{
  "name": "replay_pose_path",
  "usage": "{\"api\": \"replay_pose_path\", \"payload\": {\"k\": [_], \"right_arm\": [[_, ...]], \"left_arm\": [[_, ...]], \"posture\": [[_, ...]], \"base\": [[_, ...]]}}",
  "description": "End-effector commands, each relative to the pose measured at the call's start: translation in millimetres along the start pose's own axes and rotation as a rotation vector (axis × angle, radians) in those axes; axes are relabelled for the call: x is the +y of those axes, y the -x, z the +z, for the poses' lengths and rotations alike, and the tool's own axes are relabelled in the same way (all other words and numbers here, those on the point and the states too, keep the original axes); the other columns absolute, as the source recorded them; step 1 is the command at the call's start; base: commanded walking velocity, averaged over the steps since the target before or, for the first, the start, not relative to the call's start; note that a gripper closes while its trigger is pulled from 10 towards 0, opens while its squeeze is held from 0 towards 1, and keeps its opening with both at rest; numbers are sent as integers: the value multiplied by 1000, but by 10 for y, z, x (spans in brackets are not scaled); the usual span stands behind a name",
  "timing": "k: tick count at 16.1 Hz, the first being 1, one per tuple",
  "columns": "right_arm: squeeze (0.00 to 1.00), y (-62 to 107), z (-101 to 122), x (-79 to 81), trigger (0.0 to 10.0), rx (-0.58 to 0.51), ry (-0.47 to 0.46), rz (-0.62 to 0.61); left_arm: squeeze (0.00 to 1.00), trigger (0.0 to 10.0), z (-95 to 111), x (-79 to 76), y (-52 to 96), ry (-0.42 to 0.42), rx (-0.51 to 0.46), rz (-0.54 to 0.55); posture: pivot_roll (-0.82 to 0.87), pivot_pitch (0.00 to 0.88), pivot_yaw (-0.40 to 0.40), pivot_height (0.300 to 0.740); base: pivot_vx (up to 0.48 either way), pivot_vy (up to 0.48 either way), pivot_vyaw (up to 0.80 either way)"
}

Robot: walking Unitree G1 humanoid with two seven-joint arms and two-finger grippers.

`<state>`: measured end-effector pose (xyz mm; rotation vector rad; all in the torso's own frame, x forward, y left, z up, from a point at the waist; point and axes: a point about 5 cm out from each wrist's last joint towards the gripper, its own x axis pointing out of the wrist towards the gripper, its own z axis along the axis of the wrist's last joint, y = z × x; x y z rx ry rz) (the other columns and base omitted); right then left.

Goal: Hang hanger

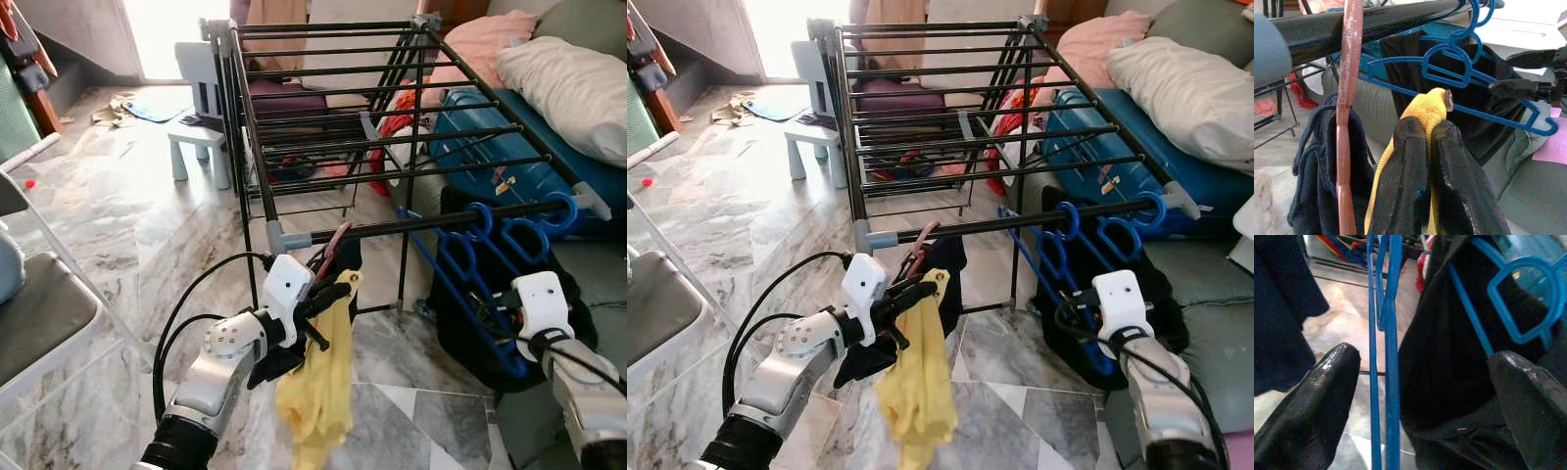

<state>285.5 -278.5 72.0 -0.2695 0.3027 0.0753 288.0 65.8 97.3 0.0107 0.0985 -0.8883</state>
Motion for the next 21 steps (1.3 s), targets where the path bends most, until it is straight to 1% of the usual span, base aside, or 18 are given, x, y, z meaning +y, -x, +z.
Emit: {"api": "replay_pose_path", "payload": {"k": [1, 2, 3, 5, 7, 8, 9, 10, 11, 12, 14, 16, 17, 18, 21], "right_arm": [[0, -52, 48, 28, 2667, -25, -45, 17], [0, -131, 42, 129, 0, -17, -99, 45], [0, -146, 35, 149, 0, -12, -104, 49], [0, -215, -20, 312, 39, 12, -145, 79], [0, -226, -43, 355, 0, 19, -154, 87], [0, -230, -63, 365, 235, 28, -154, 83], [0, -228, -96, 355, 824, 42, -157, 62], [0, -225, -121, 332, 1098, 50, -159, 44], [0, -221, -142, 303, 2000, 62, -158, 21], [0, -219, -144, 288, 1412, 60, -158, 14], [0, -217, -144, 264, 1529, 59, -147, -4], [0, -221, -135, 245, 1176, 57, -131, -22], [0, -225, -129, 237, 1255, 56, -117, -30], [0, -233, -118, 230, 1098, 50, -106, -38], [0, -251, -93, 197, 1529, 45, -80, -59]], "left_arm": [[0, 10000, 94, 6, -62, -32, -11, -24], [0, 10000, 95, 7, -71, -34, -10, -27], [0, 10000, 93, 5, -72, -35, -10, -28], [0, 10000, 91, 3, -79, -40, -8, -28], [0, 10000, 88, -1, -85, -41, -8, -28], [0, 10000, 87, -4, -90, -41, -7, -30], [0, 10000, 83, -8, -95, -40, -6, -33], [0, 10000, 81, -11, -99, -39, -5, -35], [0, 10000, 79, -16, -103, -38, -5, -39], [0, 10000, 73, -28, -109, -38, -4, -44], [0, 10000, 69, -34, -108, -38, -4, -47], [0, 10000, 69, -37, -106, -39, -3, -49], [0, 10000, 68, -38, -106, -39, -3, -49], [0, 10000, 67, -40, -106, -40, -3, -50], [0, 10000, 64, -52, -112, -40, 0, -56]], "posture": [[94, 0, -32, 740], [99, 0, -34, 740], [100, 0, -35, 740], [106, 0, -42, 740], [105, 0, -43, 740], [104, 0, -43, 740], [102, 0, -43, 740], [102, 0, -43, 740], [102, 0, -43, 740], [96, 0, -41, 740], [95, 0, -39, 740], [96, 0, -40, 740], [97, 0, -39, 740], [97, 0, -39, 740], [97, 0, -38, 740]], "base": [[0, 0, 0], [0, 0, 0], [0, 0, 0], [0, 0, 0], [0, 0, 0], [0, 0, 0], [0, 0, 0], [0, 0, 0], [0, 0, 0], [0, 0, 0], [0, 0, 0], [0, 0, 0], [0, 0, 0], [0, 0, 0], [0, 0, 0]]}}
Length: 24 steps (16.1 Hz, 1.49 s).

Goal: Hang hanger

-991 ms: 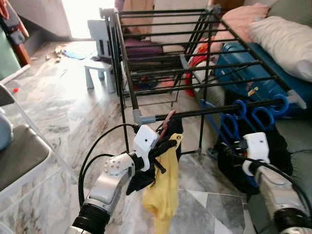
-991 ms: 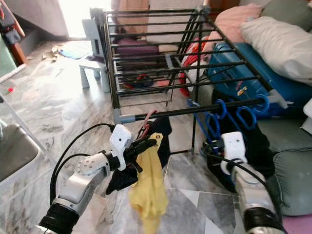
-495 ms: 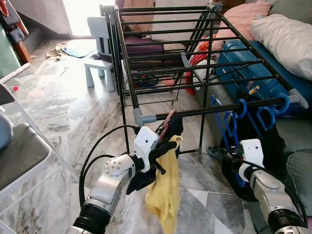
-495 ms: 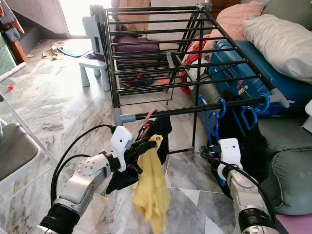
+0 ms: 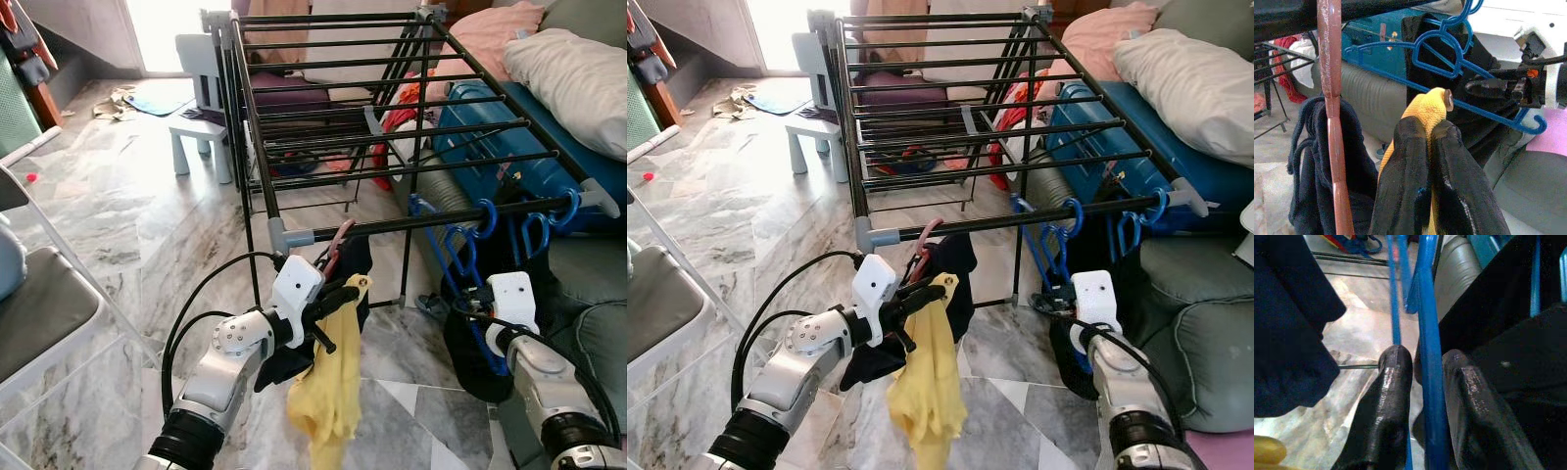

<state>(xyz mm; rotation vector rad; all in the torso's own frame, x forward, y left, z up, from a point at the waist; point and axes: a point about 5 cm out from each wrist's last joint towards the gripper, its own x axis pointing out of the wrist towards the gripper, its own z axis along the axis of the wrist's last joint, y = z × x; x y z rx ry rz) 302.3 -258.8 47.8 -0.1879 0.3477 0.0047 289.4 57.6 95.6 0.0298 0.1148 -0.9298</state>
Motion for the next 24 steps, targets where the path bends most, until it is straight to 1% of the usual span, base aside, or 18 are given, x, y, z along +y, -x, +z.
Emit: {"api": "replay_pose_path", "payload": {"k": [1, 3, 6, 7, 8, 9, 10, 12, 13, 14, 15, 16, 18, 19, 20, 21, 22, 24], "right_arm": [[0, -13, 35, -36, 2118, -6, 20, -12], [0, -17, 36, -39, 2118, -8, 27, -14], [0, -23, 40, -38, 2471, -10, 39, -11], [0, -26, 44, -40, 2392, -10, 45, -11], [0, -30, 49, -43, 2824, -11, 48, -11], [0, -34, 55, -45, 1176, -13, 53, -12], [0, -37, 63, -45, 118, -17, 55, -13], [0, -38, 96, -31, 0, -41, 60, -17], [0, -22, 115, -4, 118, -68, 81, -11], [0, -3, 124, 6, 7804, -88, 81, -8], [0, 31, 135, 14, 10000, -117, 76, -4], [0, 74, 141, 32, 10000, -145, 72, 2], [0, 196, 112, 124, 10000, -190, 66, 20], [0, 257, 75, 182, 10000, -195, 58, 29], [0, 357, -23, 302, 10000, -186, 34, 37], [0, 381, -49, 334, 10000, -182, 23, 38], [0, 448, -120, 425, 10000, -173, -23, 27], [0, 483, -156, 472, 10000, -171, -44, 11]], "left_arm": [[0, 10000, 76, -11, -39, -29, -21, -16], [0, 10000, 75, -16, -43, -29, -20, -18], [0, 10000, 71, -23, -49, -28, -17, -21], [0, 10000, 70, -24, -52, -27, -16, -22], [0, 10000, 69, -25, -55, -27, -15, -21], [0, 10000, 68, -24, -57, -27, -14, -20], [0, 10000, 67, -24, -59, -27, -14, -19], [0, 10000, 60, -15, -58, -37, -9, -2], [0, 10000, 46, 5, -54, -51, -2, 30], [0, 10000, 48, 7, -52, -46, -8, 35], [0, 10000, 52, 14, -49, -45, -15, 46], [0, 10000, 39, 30, -49, -51, -8, 63], [0, 10000, 27, 25, -58, -53, -7, 68], [0, 10000, 28, 23, -61, -55, -8, 69], [0, 10000, 23, 21, -67, -59, -7, 71], [0, 10000, 21, 21, -69, -60, -7, 72], [0, 10000, 13, 15, -78, -62, -5, 70], [0, 10000, 11, 13, -82, -65, -4, 69]], "posture": [[96, 0, -38, 740], [95, 0, -37, 740], [94, 0, -39, 740], [95, 0, -40, 740], [96, 0, -40, 740], [96, 0, -40, 740], [96, 0, -40, 740], [97, 0, -41, 740], [98, 0, -42, 740], [100, 0, -46, 740], [104, 0, -54, 740], [101, 0, -57, 740], [100, 0, -58, 740], [100, 0, -58, 740], [101, 0, -60, 740], [101, 0, -60, 740], [101, 0, -63, 740], [101, 0, -63, 740]], "base": [[0, 0, 0], [0, 0, 0], [0, 0, 0], [0, 0, 0], [0, 0, 0], [0, 0, 0], [0, 0, 0], [0, 0, 0], [0, 0, 0], [0, 0, 0], [0, 0, 0], [0, 0, 0], [0, 0, 0], [0, 0, 0], [0, 0, 0], [0, 0, 0], [0, 0, 0], [0, 0, 0]]}}
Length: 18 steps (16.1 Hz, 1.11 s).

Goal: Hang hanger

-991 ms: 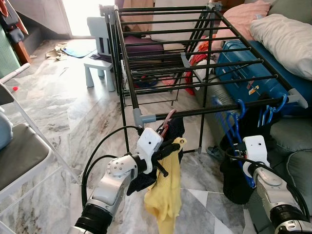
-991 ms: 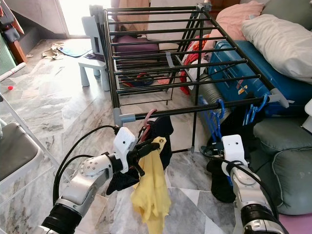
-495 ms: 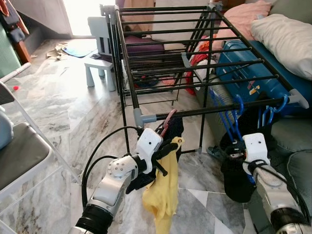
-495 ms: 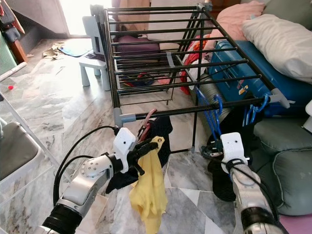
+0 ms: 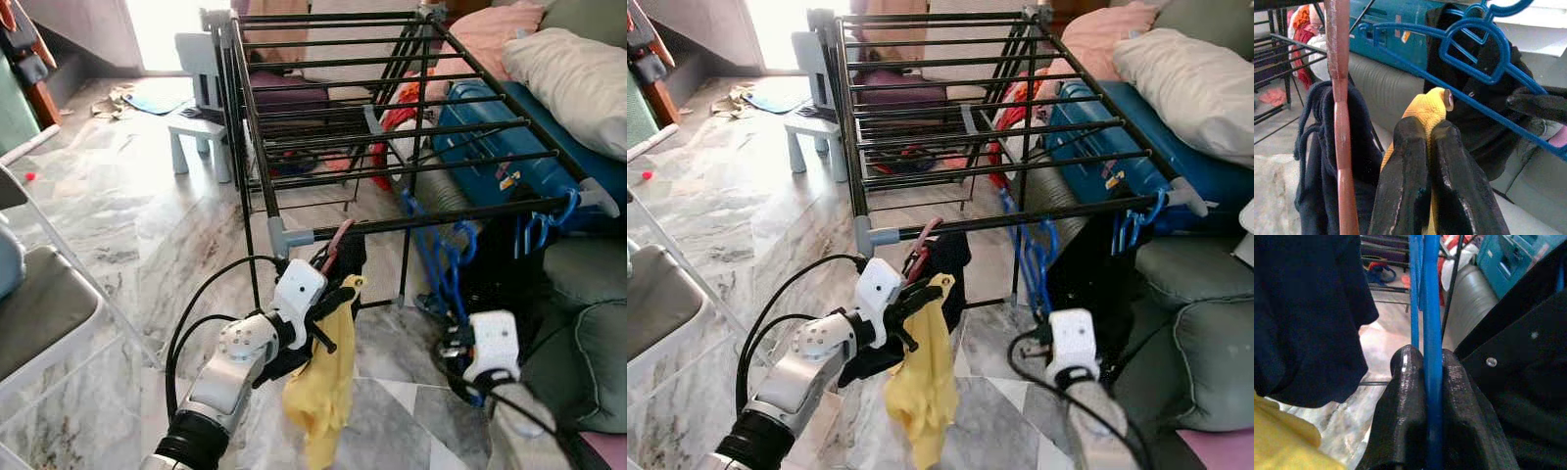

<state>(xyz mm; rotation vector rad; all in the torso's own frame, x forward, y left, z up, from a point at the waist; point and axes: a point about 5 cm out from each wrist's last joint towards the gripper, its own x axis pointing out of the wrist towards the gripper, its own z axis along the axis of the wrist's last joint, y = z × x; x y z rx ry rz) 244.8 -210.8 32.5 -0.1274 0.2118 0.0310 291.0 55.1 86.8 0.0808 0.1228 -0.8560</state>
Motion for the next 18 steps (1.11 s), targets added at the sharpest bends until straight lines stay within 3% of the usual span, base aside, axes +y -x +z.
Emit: {"api": "replay_pose_path", "payload": {"k": [1, 7, 13, 18], "right_arm": [[0, 12, 52, -1, 10000, -19, -27, -29], [0, 120, 59, 30, 10000, -9, -101, -88], [0, 36, 98, 119, 10000, -5, -125, -92], [0, 54, 154, 15, 10000, -23, -114, -121]], "left_arm": [[0, 10000, 92, 12, -40, -28, -33, -5], [0, 10000, 84, 1, -15, -44, -21, -36], [0, 10000, 129, 38, -62, -64, -17, -65], [0, 10000, 186, 99, -82, -85, -28, -58]], "posture": [[100, 0, -65, 740], [90, 0, -56, 740], [87, 0, -34, 740], [72, 0, -29, 740]], "base": [[0, 0, 0], [-48, 0, 0], [-289, 0, 0], [-289, 0, 0]]}}
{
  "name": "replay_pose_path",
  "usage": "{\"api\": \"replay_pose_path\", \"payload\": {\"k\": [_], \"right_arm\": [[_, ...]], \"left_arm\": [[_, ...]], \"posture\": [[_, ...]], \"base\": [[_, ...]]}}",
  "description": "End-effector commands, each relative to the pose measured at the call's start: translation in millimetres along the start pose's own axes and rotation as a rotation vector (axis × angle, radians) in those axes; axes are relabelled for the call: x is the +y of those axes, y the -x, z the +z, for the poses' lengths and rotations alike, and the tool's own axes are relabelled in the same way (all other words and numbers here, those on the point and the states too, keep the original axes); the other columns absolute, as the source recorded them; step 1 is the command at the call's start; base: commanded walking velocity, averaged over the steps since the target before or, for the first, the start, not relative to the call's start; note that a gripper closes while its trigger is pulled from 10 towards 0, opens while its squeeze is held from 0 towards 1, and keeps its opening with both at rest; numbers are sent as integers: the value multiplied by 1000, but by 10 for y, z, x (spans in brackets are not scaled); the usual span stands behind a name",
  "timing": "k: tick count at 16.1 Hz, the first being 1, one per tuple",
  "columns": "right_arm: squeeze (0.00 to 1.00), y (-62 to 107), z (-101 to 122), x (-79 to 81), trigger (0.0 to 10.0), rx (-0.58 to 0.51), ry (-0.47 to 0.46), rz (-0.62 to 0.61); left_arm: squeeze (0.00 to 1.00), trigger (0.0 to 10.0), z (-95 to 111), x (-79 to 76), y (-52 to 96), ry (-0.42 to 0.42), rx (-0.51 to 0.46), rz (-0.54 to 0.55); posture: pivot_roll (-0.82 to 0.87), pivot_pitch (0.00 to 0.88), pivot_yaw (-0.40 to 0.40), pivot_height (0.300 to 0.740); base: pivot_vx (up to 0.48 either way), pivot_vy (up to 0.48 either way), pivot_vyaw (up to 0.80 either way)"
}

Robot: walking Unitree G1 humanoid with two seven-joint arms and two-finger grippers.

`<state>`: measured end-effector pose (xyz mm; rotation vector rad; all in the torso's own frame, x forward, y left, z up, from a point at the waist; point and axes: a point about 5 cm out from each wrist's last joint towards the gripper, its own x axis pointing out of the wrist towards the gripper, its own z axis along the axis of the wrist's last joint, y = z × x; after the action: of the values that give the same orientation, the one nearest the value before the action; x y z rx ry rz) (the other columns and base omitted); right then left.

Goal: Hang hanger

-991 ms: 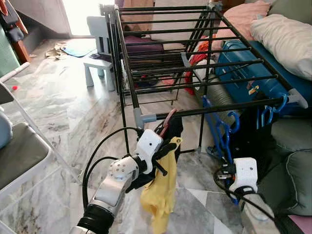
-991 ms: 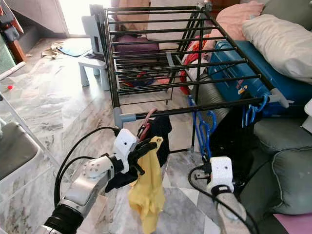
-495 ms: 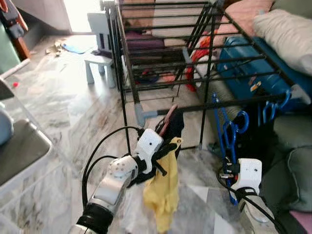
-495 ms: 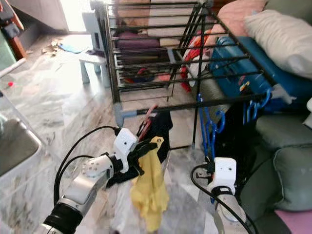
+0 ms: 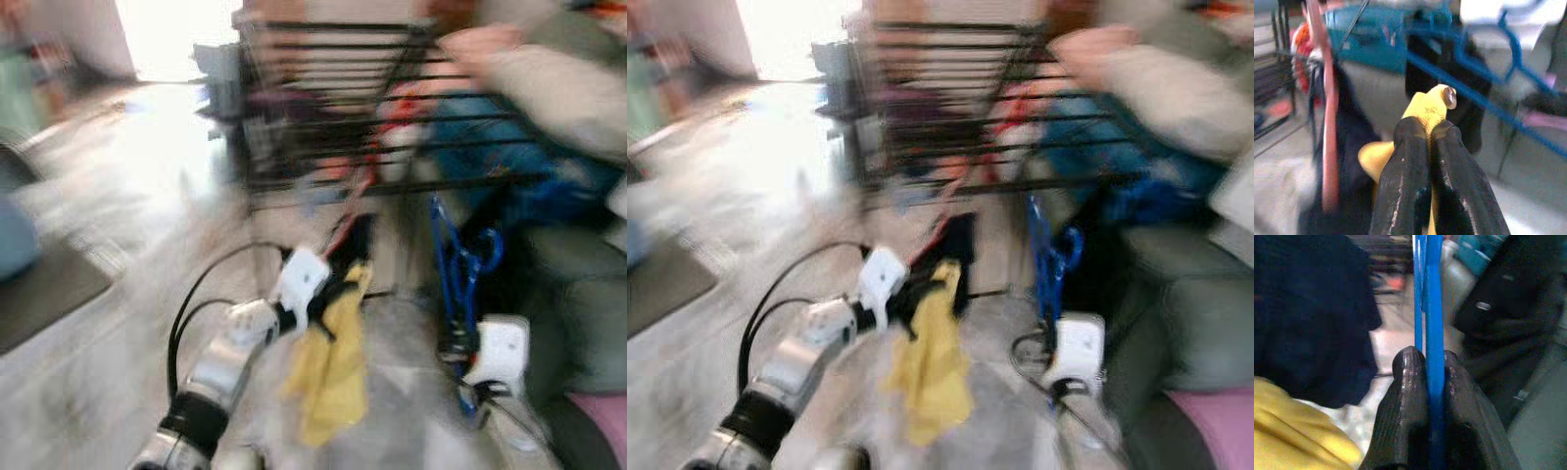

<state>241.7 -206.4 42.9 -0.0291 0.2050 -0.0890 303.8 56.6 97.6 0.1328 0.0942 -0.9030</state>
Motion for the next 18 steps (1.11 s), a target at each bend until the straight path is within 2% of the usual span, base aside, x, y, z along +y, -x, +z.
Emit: {"api": "replay_pose_path", "payload": {"k": [1, 4, 11, 16, 18], "right_arm": [[0, 4, 65, -21, 10000, -26, -4, -13], [0, -5, 107, -46, 10000, -36, 12, -25], [0, -87, 194, -38, 10000, -53, 41, -40], [0, -144, 257, -77, 10000, -70, 34, -53], [0, -139, 259, -99, 10000, -69, 40, -57]], "left_arm": [[0, 10000, 85, 5, -34, -32, -26, -12], [0, 10000, 137, 92, -75, -45, -33, 10], [0, 10000, 222, 165, -172, -64, -57, 28], [0, 10000, 315, 242, -179, -89, -84, 42], [0, 10000, 369, 316, -190, -86, -100, 73]], "posture": [[72, 0, -30, 740], [57, 0, -29, 740], [53, 0, -23, 740], [76, 0, -36, 740], [64, 0, -42, 740]], "base": [[-289, 0, 0], [-289, 0, 0], [-288, 0, 0], [-294, 0, 0], [-291, 0, 0]]}}
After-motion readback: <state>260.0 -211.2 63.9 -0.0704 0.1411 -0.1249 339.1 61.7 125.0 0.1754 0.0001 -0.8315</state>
